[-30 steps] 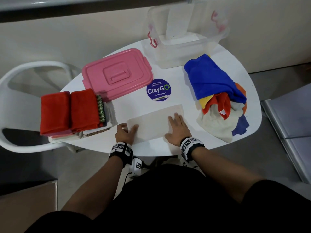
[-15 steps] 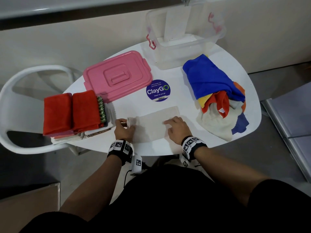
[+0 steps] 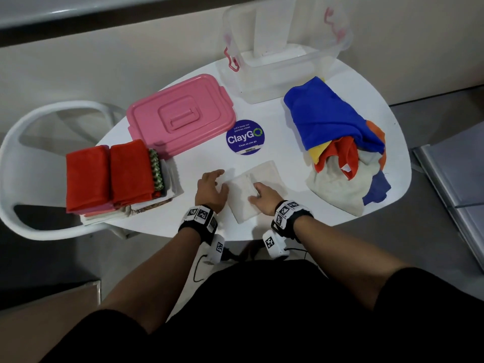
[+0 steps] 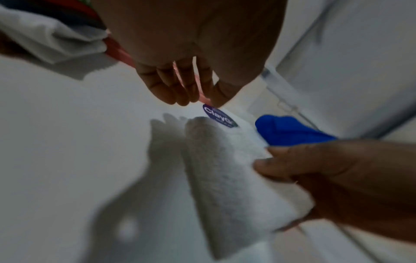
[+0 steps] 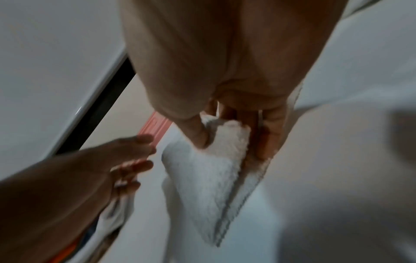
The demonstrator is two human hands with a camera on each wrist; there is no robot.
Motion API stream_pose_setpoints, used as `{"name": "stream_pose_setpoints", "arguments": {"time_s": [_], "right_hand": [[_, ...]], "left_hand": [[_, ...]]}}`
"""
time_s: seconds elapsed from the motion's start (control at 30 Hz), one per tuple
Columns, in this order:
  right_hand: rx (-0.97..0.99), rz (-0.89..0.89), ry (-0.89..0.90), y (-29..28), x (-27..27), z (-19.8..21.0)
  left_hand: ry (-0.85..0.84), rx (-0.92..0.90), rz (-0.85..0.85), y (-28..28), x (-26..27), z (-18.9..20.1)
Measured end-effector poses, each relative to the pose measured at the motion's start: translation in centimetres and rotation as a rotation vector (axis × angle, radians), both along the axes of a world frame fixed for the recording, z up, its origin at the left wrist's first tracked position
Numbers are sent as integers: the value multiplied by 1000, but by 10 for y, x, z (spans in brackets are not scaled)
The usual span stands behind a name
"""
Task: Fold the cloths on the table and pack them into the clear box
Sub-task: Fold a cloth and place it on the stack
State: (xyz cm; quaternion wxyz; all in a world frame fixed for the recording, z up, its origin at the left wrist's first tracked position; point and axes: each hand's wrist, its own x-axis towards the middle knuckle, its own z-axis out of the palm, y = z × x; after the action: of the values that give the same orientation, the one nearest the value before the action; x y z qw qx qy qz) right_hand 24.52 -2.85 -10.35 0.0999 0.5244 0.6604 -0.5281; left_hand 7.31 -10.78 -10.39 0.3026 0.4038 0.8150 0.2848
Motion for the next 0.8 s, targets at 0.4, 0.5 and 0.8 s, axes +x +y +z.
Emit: {"name": "stream_pose_setpoints", "arguments": {"time_s": [0.4,0.5,0.8], "right_hand": [[696,306,-177,-7,19,13],[589,535,-125,-14,25,12],[584,543,-192,-2,17,10]], "left_hand": [[106,-515,-348,-6,7,-11],[205,-467,-322,-15,11,-13],[410,-106,-916,-11,-2,-21]]}}
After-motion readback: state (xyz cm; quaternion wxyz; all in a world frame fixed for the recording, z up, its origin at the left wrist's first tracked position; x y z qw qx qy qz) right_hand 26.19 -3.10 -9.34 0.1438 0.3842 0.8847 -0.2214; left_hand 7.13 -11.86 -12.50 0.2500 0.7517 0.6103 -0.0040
